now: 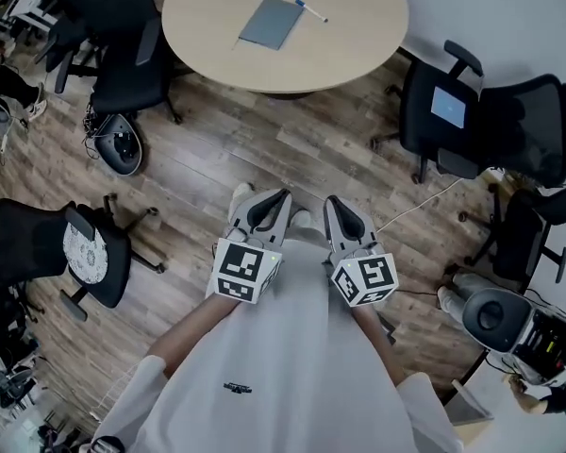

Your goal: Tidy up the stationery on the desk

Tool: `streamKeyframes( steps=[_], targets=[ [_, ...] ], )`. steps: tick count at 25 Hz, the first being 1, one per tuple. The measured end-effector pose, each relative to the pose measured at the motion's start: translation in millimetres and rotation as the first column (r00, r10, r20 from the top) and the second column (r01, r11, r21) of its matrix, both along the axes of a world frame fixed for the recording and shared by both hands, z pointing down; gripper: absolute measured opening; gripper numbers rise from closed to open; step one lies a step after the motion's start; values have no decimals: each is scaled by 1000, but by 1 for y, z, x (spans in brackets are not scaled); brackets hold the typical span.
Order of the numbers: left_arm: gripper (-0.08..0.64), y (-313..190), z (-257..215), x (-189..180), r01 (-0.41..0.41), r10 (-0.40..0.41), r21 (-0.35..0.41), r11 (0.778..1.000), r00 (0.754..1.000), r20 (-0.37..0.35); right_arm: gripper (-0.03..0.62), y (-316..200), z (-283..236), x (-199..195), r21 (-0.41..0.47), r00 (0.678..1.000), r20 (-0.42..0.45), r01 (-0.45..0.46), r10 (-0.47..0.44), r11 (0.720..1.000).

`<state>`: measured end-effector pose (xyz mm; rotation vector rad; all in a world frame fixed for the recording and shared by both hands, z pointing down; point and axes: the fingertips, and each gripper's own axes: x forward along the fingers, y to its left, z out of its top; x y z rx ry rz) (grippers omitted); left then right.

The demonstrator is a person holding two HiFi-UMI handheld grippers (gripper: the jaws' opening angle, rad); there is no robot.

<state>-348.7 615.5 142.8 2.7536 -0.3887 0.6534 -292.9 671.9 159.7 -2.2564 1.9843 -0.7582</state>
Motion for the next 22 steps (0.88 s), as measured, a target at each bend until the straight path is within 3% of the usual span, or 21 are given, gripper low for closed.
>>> streamKeyframes(
  steps=[5, 9, 13, 22],
  targets=[
    [25, -19, 14, 40, 39, -39, -11, 999, 999, 16, 35, -20, 13, 39, -15, 999, 34, 25, -24, 1000],
    [25, -58, 27, 58, 61, -60, -42, 997, 998, 29, 35, -64, 27, 59, -48, 998, 48, 50, -48, 998],
    [25, -123, 35, 88, 59, -58, -53, 997, 998, 29, 35, -130, 36, 87, -69, 997, 48, 63, -60, 996],
    [25, -315, 41, 198, 76, -75, -104, 992, 997, 13, 35, -318, 36, 191, -132, 993, 16, 114, -113, 985]
  ],
)
